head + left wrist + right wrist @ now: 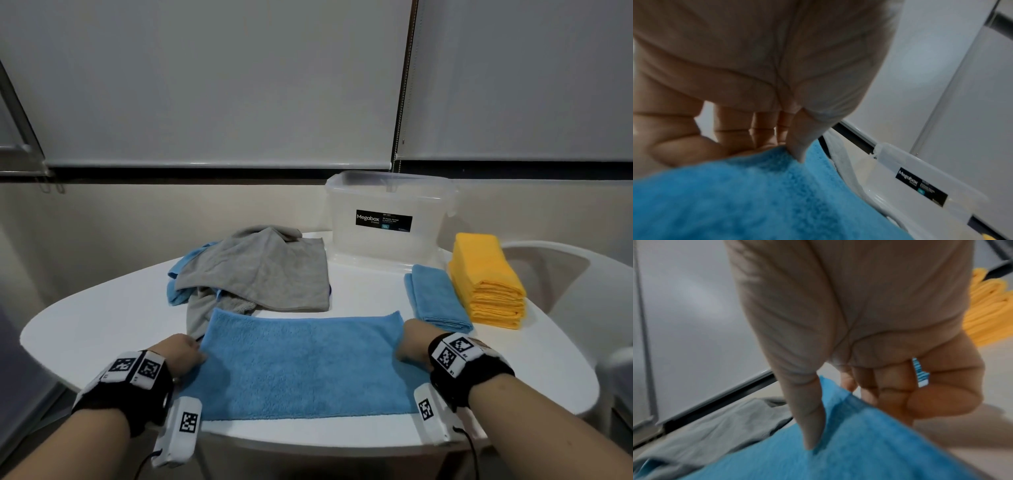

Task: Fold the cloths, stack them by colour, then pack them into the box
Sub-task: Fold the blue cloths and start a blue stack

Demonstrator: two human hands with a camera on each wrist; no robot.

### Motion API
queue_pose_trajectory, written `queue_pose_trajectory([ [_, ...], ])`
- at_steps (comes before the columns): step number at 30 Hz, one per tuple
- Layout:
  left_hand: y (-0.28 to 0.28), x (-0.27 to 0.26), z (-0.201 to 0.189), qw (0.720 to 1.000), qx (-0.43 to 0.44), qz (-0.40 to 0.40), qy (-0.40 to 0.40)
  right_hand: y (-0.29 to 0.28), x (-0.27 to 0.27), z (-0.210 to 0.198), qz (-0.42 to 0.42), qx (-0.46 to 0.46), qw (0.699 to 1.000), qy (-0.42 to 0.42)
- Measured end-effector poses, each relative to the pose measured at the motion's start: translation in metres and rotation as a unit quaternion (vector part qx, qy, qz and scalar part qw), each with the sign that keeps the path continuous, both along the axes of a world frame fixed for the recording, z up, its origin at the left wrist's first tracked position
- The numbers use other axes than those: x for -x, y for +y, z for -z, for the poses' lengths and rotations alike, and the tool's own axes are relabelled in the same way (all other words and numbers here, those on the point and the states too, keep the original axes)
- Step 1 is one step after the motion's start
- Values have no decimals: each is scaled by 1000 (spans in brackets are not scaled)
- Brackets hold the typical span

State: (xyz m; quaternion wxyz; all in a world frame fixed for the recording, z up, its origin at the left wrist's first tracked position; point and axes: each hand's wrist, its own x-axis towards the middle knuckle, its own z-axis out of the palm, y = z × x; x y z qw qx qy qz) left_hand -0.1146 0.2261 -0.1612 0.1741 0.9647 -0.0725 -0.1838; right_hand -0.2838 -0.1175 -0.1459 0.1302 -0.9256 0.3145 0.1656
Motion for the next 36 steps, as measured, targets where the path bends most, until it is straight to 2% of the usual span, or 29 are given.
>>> queue_pose_trajectory([
  [2,7,-1,5,999,40,-9,5,-12,2,1,33,-42,998,-29],
  [4,12,-1,10,992,121,-24,34,-22,5,-1,59,-72,995,-41],
  [7,13,5,2,960,270,-43,60,-27,11,-6,79,-134,987,-49],
  [10,2,16,-15,934,355,-25,39,-17,9,-11,91,-250,959,-97],
  [12,-11,23,-26,929,370,20,13,-3,3,-15,88,-300,939,-147],
  [17,-57,39,-34,945,296,128,-62,40,-20,-8,45,-332,910,-245],
  [22,-101,59,-13,965,184,176,-58,73,-39,14,37,-304,920,-247],
  [25,-115,68,-2,968,116,209,-72,86,-39,23,71,-326,915,-228],
  [36,-126,75,12,968,91,223,-65,94,-39,27,54,-319,920,-222],
])
